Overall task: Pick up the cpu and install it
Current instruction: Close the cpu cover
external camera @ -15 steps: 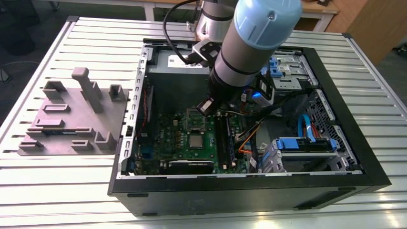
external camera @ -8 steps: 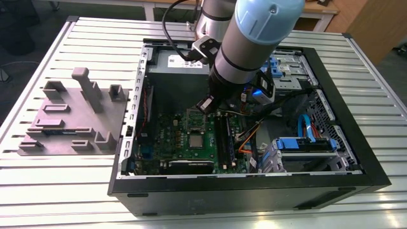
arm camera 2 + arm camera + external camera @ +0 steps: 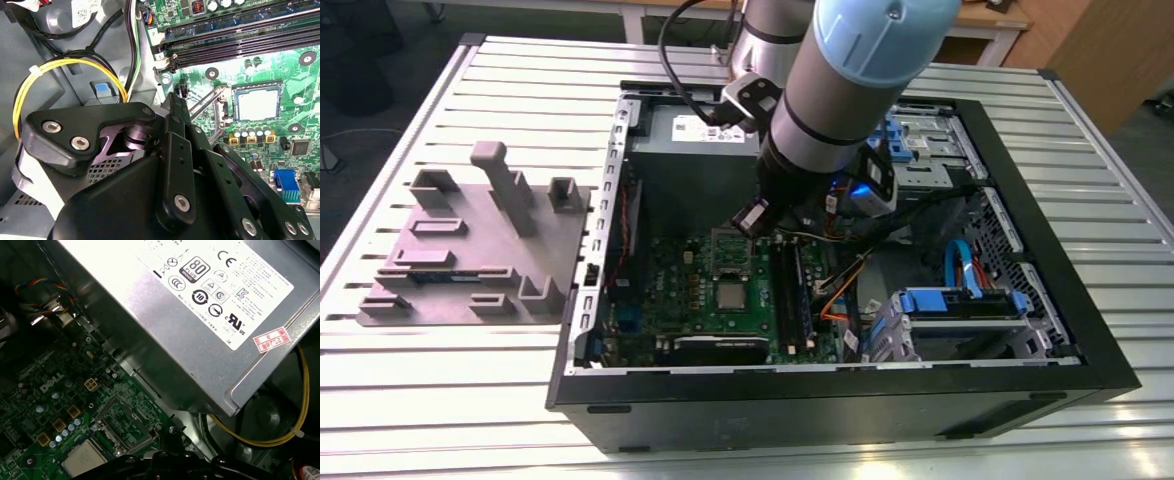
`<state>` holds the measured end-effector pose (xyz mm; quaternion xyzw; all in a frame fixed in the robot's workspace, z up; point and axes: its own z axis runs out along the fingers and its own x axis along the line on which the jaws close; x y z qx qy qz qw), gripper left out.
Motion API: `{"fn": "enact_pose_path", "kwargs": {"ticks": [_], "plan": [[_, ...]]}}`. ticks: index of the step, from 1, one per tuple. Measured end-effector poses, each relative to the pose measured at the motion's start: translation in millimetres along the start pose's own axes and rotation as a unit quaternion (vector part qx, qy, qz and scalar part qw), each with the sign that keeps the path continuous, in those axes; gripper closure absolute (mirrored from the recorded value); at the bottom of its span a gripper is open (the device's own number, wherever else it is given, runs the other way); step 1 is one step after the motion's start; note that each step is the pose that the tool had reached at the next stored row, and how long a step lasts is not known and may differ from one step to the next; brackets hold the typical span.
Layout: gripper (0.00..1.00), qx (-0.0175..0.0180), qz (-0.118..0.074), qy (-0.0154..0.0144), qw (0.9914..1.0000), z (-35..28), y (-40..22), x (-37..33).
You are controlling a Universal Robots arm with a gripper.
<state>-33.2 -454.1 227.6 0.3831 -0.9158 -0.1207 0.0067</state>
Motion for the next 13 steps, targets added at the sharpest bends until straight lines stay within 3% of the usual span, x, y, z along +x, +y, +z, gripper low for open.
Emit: {"fn": "enact_pose_path", "kwargs": {"ticks": [5, 13], "plan": [[0.90, 0.0010, -0.004, 0.0023, 0.99999, -0.9, 0.4, 0.1], [0.90, 0.0007, -0.005, 0.0020, 0.99998, -1.7, 0.7, 0.2]]}}
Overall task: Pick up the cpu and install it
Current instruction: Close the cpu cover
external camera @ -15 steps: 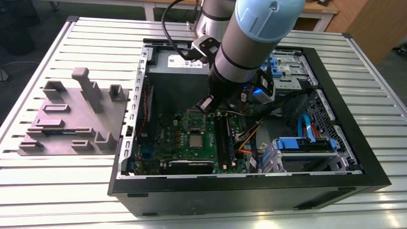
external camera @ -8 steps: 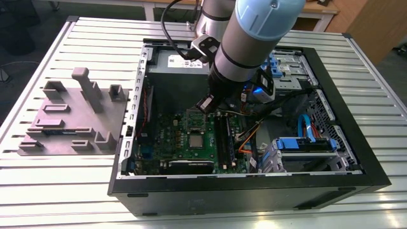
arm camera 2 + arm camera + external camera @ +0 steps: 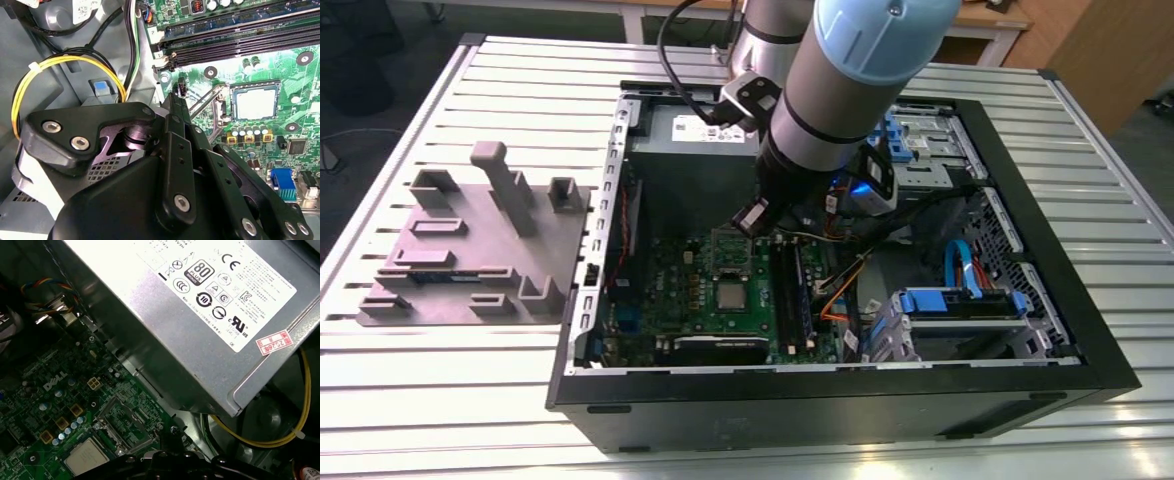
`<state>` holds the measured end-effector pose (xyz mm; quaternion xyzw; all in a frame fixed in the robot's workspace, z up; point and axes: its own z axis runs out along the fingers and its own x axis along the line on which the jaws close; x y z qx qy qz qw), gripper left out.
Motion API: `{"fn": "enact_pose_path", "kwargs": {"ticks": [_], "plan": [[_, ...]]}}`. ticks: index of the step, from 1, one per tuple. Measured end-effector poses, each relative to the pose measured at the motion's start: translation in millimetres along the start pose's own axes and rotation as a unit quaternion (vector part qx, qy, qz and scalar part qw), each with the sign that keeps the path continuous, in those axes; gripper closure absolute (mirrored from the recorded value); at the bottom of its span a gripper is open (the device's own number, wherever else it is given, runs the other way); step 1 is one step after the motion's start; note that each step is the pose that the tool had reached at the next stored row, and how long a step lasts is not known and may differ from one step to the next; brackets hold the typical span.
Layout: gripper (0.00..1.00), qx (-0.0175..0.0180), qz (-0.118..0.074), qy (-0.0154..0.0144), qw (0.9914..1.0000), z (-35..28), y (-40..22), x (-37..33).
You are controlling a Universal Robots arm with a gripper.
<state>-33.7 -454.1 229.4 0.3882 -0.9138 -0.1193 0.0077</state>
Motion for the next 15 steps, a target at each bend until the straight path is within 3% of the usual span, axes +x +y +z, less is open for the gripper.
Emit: {"fn": "enact_pose_path", "kwargs": {"ticks": [3, 8, 15], "plan": [[0.90, -0.0002, -0.003, -0.0003, 1.00000, -0.8, 0.8, 0.4], [0.90, -0.0008, -0.019, 0.0029, 0.99982, -1.5, 1.6, 1.1], [0.90, -0.0012, -0.032, 0.0050, 0.99948, -4.2, 2.3, 0.9]]}}
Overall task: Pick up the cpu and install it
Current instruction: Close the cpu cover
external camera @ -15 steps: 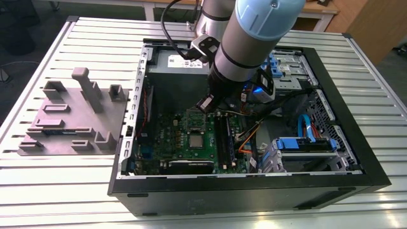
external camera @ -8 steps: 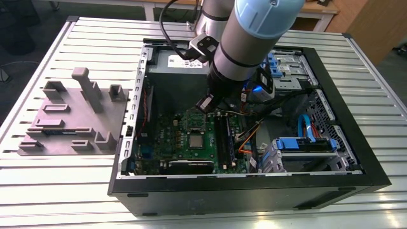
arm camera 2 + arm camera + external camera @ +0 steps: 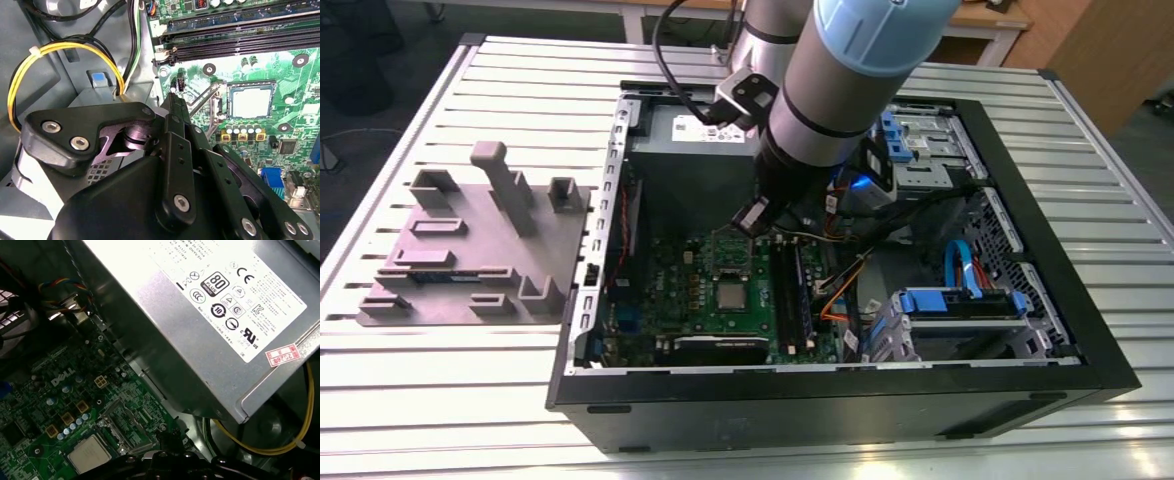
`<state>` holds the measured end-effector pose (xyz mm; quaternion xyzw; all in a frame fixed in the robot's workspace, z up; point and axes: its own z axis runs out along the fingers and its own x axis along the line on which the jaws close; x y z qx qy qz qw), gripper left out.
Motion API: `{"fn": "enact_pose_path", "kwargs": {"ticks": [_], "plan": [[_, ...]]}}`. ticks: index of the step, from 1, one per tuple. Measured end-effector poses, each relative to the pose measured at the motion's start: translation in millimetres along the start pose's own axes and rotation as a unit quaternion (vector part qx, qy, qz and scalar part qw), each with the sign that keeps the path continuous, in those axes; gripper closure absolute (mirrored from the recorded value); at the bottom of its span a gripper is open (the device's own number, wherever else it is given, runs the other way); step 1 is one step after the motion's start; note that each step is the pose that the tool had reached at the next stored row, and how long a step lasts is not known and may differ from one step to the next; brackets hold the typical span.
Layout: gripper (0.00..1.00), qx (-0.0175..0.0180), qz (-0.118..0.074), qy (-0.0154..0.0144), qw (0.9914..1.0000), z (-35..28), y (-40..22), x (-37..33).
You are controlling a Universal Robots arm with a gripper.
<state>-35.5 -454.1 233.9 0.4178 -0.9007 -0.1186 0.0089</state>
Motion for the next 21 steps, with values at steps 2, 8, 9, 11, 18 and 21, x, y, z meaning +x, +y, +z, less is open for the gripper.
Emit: {"fn": "enact_pose_path", "kwargs": {"ticks": [2, 8, 9, 11, 18, 21], "plan": [[0.90, -0.0001, -0.004, 0.0005, 0.99999, -0.8, 0.2, 0.0], [0.90, -0.0004, -0.016, 0.0024, 0.99987, -2.8, 1.0, 0.1], [0.90, -0.0005, -0.018, 0.0024, 0.99984, -3.0, 1.1, 0.1], [0.90, -0.0007, -0.020, 0.0026, 0.99979, -3.8, 1.3, 0.0], [0.90, -0.0007, -0.028, 0.0034, 0.99960, -6.5, 2.0, -0.2], [0.90, -0.0008, -0.031, 0.0035, 0.99952, -7.1, 2.3, -0.1]]}}
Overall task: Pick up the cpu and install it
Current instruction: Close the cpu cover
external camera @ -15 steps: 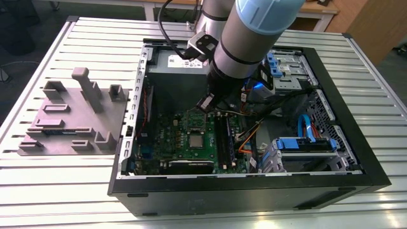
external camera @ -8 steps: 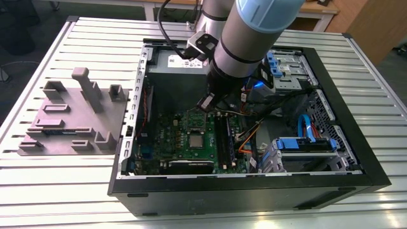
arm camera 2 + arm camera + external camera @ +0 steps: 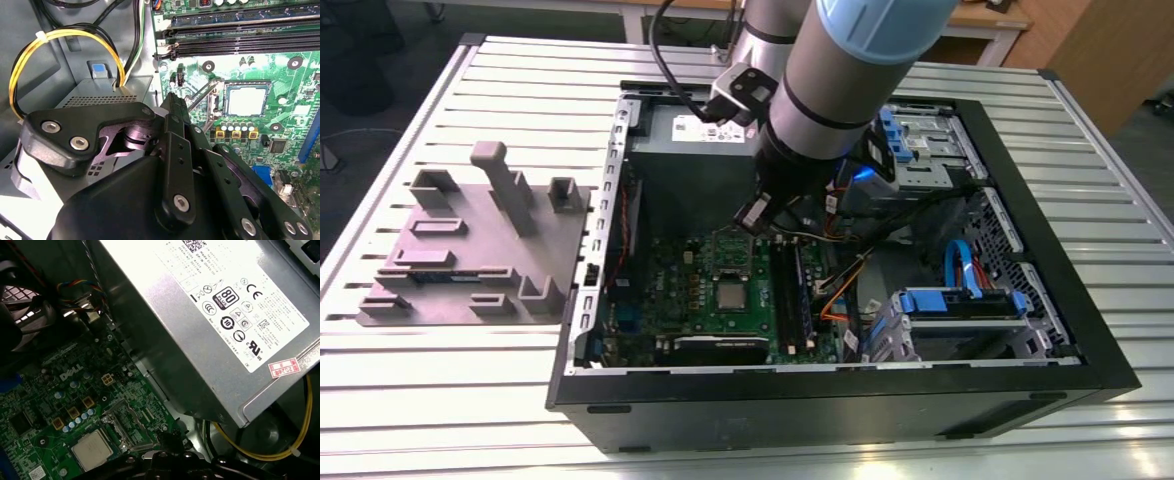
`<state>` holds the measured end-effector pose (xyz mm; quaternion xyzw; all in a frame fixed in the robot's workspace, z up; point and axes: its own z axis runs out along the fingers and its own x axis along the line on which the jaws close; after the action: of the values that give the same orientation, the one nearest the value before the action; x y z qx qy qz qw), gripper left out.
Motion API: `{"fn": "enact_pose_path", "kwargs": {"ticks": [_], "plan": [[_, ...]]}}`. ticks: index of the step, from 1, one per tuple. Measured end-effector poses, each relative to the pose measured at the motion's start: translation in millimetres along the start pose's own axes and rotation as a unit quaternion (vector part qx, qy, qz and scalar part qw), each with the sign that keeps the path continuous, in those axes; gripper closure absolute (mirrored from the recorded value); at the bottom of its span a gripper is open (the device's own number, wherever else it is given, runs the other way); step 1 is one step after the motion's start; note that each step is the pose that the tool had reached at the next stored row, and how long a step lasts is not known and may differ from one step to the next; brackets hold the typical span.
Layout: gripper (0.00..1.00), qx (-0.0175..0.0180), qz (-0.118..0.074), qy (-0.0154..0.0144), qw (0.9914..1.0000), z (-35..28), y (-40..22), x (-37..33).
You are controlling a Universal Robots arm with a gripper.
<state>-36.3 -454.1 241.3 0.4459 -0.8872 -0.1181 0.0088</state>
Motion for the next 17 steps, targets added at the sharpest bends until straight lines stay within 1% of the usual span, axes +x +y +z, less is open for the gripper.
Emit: {"fn": "enact_pose_path", "kwargs": {"ticks": [14, 17], "plan": [[0.90, 0.0010, -0.013, 0.0011, 0.99991, -1.9, 0.6, 0.9], [0.90, 0.0015, -0.018, 0.0028, 0.99984, -2.0, 0.2, 2.2]]}}
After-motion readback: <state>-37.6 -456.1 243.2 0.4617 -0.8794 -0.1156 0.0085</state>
